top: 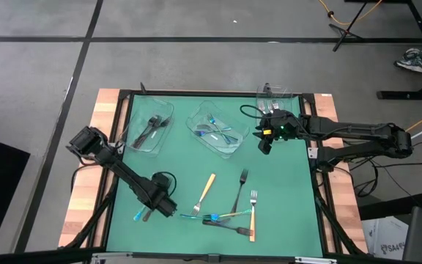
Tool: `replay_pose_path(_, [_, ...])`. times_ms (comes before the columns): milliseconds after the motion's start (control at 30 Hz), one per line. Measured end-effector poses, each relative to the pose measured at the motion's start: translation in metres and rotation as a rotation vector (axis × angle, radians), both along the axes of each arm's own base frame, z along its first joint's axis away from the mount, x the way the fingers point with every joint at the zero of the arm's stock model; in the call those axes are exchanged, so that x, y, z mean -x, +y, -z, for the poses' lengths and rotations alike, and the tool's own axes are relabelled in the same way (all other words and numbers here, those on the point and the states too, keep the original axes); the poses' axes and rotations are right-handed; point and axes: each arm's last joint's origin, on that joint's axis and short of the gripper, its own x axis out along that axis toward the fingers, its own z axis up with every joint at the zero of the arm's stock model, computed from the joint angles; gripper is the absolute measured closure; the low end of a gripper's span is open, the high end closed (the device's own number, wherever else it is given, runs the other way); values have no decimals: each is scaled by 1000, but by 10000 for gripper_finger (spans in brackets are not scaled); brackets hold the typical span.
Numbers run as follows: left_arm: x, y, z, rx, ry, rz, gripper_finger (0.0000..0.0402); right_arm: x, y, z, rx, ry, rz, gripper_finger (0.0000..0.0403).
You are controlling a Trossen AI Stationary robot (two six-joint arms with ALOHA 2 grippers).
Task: Sort silverware by color (type)
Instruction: Put the blue fork into the center transparent bin
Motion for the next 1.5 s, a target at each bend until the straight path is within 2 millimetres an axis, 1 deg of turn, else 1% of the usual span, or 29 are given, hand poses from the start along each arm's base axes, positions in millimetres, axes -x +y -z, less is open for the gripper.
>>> replay_pose_path(200, [1,1,-3,3,-11,-2,394,0,0,0,0,0,0,288])
replay_pose_path(433, [4,5,-24,-2,-111,-44,394,0,0,0,0,-3,0,288])
replay_pose_path(600, [4,9,-41,-54,-258,-75,394,-1,1,-1,-22,-17,-24,288])
replay_pose_path(733, [0,13,-53,-152,-452,-109,394,-4,2,-3,-55,-62,-70,288])
replay_pose_path(933, [-19,20,-63,-372,-784,-153,394,-13,3,-11,-90,-184,-76,288])
replay_pose_path(1067, [-36,29,-70,-476,-928,-149,394,-24,12,-13,-81,-254,-124,288])
replay_pose_path(1267, [-62,49,-81,-568,-1025,-127,394,-48,34,-9,-64,-333,-230,288])
replay_pose_path(1500, [-83,73,-91,-633,-1077,-103,394,-77,56,11,-69,-370,-312,288])
